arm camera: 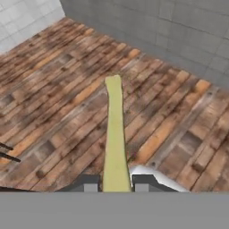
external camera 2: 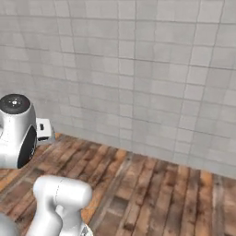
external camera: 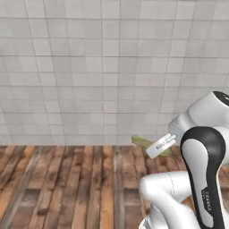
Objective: Pick the egg and butter from the fridge and place them by the bowl for mixing.
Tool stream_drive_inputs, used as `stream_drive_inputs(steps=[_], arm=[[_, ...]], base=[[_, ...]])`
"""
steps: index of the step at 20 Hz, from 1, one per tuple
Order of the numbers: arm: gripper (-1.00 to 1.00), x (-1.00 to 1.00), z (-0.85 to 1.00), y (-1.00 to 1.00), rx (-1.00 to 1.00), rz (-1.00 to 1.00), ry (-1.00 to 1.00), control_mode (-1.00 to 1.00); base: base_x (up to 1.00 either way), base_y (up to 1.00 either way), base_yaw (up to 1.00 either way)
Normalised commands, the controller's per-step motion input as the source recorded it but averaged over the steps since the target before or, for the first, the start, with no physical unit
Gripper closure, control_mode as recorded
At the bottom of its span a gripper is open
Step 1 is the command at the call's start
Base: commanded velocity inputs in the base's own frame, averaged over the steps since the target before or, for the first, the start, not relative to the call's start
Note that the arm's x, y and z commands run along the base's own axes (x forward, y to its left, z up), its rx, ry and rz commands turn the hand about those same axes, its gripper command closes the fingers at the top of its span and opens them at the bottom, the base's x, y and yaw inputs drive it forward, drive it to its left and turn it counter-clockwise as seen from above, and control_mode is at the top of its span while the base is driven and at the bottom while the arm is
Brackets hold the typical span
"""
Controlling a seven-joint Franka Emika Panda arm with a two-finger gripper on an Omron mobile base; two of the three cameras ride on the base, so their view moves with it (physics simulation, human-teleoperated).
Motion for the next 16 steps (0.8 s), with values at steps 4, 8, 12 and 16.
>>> stream_drive_inputs(steps=[4,8,12,16], arm=[[1.00,0.00,0.00,0.00,0.00,0.00,0.00,1.00],[1.00,0.00,0.00,0.00,0.00,0.00,0.00,1.00],[1.00,0.00,0.00,0.00,0.00,0.00,0.00,1.00],[1.00,0.00,0.00,0.00,0.00,0.00,0.00,1.00]], base=[[0.00,0.00,1.00],[0.10,0.00,0.99],[0.51,0.00,0.90],[0.94,0.00,0.73]])
